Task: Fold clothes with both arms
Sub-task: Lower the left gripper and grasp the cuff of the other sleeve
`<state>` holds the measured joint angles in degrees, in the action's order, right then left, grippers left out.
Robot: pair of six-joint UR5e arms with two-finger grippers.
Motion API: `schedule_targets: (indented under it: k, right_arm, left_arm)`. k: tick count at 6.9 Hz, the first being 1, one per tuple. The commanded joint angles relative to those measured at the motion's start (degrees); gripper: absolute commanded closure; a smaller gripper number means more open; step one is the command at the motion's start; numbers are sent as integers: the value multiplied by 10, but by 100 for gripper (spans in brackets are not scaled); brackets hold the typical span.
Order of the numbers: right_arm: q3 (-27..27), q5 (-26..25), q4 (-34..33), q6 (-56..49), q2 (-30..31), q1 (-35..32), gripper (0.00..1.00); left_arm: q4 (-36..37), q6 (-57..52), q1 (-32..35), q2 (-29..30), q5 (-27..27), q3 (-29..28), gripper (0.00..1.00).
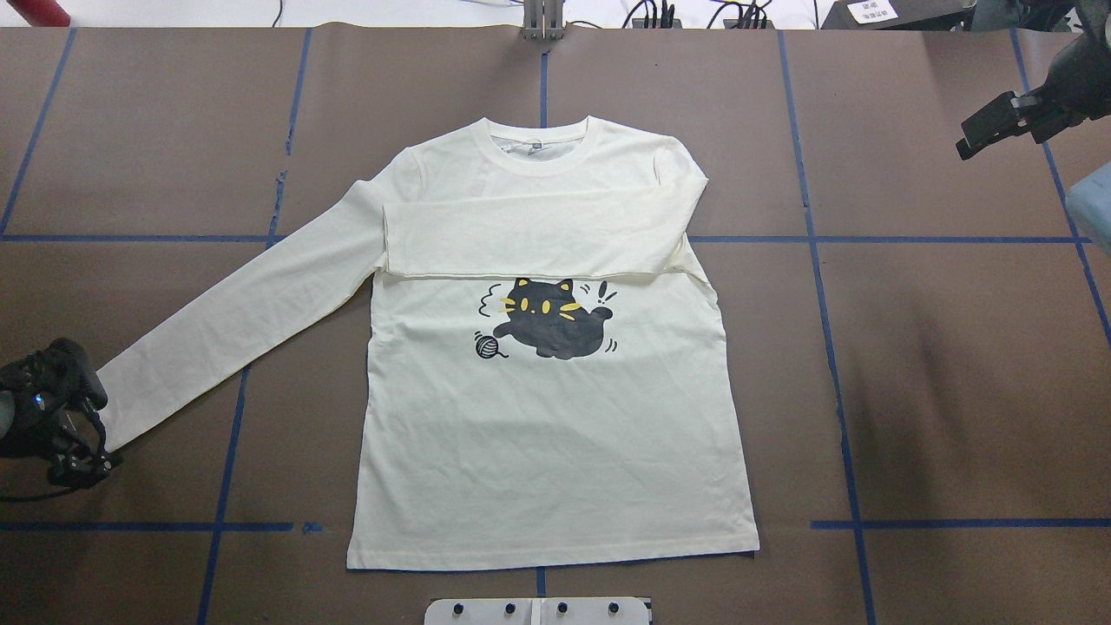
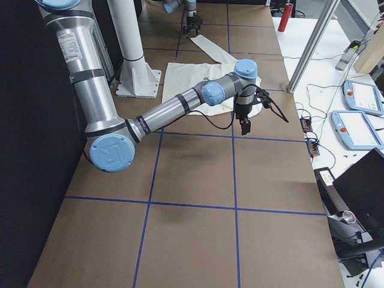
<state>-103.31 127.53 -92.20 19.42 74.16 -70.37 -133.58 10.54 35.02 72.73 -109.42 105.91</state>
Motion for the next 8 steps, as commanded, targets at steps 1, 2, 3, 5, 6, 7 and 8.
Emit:
schedule_targets:
  k: [1,2,3,5,6,7,8]
  right_arm:
    - [0,-1,0,0,0,0,0]
    - [0,-2,0,0,1,0,0]
    - [0,-2,0,0,3,0,0]
    - [0,-2,0,1,3,0,0]
    - [0,-2,0,1,4,0,0]
    - [0,-2,0,1,5,0,0]
    - [0,-2,0,1,5,-1,0]
  left_arm:
    - [0,1,0,0,11,0,4]
    - [0,1,-3,0,12,0,4]
    - [1,1,-5,1,12,-1,4]
    - [1,1,-9,1,13,-1,4]
    - [1,1,-13,1,14,-1,14]
    - [1,1,-13,1,15,-1,44]
    - [1,1,-13,1,15,-1,76]
